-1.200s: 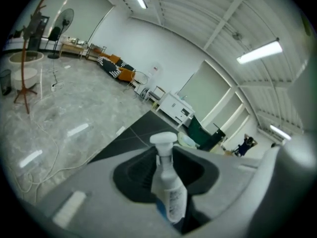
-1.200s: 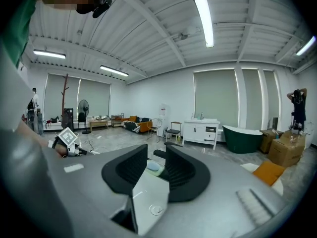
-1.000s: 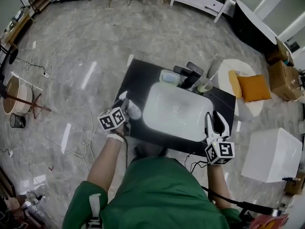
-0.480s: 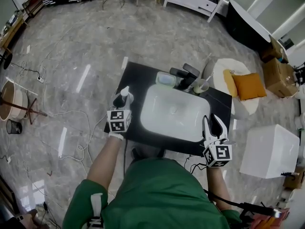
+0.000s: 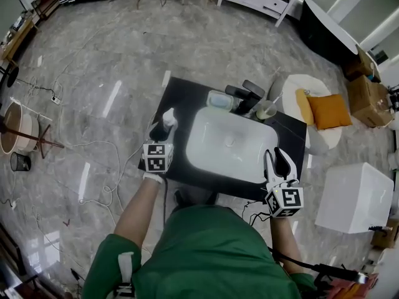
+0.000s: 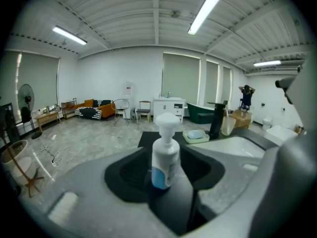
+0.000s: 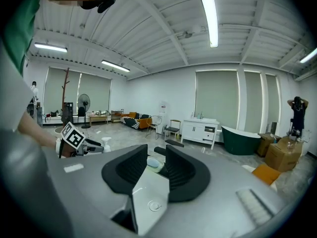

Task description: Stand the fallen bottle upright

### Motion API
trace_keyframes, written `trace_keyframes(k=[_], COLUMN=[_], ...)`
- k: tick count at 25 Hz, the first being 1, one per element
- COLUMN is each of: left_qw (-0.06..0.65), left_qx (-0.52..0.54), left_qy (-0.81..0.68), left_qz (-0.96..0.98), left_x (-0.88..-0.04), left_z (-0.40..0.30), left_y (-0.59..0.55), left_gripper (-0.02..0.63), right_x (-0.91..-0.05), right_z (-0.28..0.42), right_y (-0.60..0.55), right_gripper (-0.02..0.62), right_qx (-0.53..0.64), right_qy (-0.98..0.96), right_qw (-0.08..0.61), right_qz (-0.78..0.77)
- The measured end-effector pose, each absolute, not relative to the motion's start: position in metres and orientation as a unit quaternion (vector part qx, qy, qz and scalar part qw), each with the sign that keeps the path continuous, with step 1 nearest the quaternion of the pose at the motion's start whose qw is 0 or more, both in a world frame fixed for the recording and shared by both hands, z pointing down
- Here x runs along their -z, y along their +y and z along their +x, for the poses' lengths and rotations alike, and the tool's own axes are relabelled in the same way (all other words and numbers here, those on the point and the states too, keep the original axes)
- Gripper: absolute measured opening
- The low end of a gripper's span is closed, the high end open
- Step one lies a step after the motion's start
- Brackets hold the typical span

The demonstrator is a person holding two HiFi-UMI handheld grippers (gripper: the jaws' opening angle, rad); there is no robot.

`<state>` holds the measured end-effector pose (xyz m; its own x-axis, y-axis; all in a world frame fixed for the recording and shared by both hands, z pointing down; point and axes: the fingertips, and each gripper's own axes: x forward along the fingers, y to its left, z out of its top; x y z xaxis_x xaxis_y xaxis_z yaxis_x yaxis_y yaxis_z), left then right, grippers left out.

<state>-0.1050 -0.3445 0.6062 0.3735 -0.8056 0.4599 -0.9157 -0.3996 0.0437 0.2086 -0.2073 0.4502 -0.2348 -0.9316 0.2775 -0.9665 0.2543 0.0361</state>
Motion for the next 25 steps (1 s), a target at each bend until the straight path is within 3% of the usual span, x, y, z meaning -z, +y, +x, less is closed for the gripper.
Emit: trace_keyframes(k=[9, 25], left_qw=[0.159, 0.118], left_qx=[-0.188, -0.13], left_qy=[-0.533, -0.547], left_qz=[0.81, 0.818], left_x=[-0.606, -0.515], left_z=[-0.108, -0.106], left_y=[-0.336, -0.314], left_gripper=[0.201, 0.179], right_x=[-0.452, -0.443], right_z=[0.212, 0.242], right_y=[-0.207, -0.22], right_gripper=[0.115, 0.115], right_qx=[-0.077, -0.074], right_qy=[-0.785, -0.78], right_qw=[0.12, 0.095], right_qz=[0.603, 0.614])
